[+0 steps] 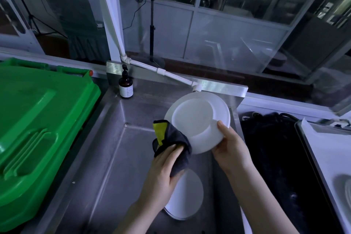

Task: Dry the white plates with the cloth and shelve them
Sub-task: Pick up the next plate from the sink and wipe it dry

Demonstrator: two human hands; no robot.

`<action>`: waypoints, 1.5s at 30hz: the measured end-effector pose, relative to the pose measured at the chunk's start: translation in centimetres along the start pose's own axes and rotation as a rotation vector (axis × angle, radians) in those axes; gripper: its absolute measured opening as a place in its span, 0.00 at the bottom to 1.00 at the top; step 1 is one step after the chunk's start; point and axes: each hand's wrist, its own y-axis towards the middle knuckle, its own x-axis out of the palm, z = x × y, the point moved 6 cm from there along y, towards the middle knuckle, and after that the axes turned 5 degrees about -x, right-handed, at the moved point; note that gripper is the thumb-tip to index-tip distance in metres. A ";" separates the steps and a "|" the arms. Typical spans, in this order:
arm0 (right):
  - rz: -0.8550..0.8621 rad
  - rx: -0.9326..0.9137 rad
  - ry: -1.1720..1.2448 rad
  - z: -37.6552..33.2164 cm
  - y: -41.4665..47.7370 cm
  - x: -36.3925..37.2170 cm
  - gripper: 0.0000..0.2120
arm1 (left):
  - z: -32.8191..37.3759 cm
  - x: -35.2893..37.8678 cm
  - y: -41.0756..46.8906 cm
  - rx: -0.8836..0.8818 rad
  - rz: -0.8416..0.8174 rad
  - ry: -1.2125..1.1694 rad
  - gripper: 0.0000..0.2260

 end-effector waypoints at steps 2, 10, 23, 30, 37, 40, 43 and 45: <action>-0.016 -0.001 -0.021 0.2 -0.2 0.1 0.13 | -0.8 -0.4 0.5 -0.133 0.014 -0.098 0.23; -0.120 0.079 -0.161 1.9 -2.2 -0.3 0.16 | -4.9 -3.5 6.1 -0.519 -0.043 -0.293 0.20; -0.201 0.114 -0.361 3.2 -2.5 0.6 0.16 | 2.2 -2.7 8.2 0.034 -0.305 0.027 0.22; -0.131 0.104 -0.241 2.3 -2.5 -1.0 0.17 | 0.6 -2.3 6.0 -0.170 -0.165 -0.017 0.22; -0.104 0.053 -0.188 1.9 -2.6 -1.5 0.09 | 2.1 -1.2 3.2 -0.129 -0.276 0.030 0.22; -0.137 0.084 -0.155 2.5 -3.1 -0.8 0.10 | 2.7 -0.9 4.1 -0.104 -0.280 -0.004 0.22; -0.127 0.071 -0.185 2.3 -3.3 -0.7 0.10 | 0.8 -2.3 5.9 -0.224 -0.176 -0.026 0.22; -0.104 0.031 -0.212 1.4 -3.1 -0.9 0.10 | -0.1 -3.2 6.1 -0.245 -0.134 0.016 0.21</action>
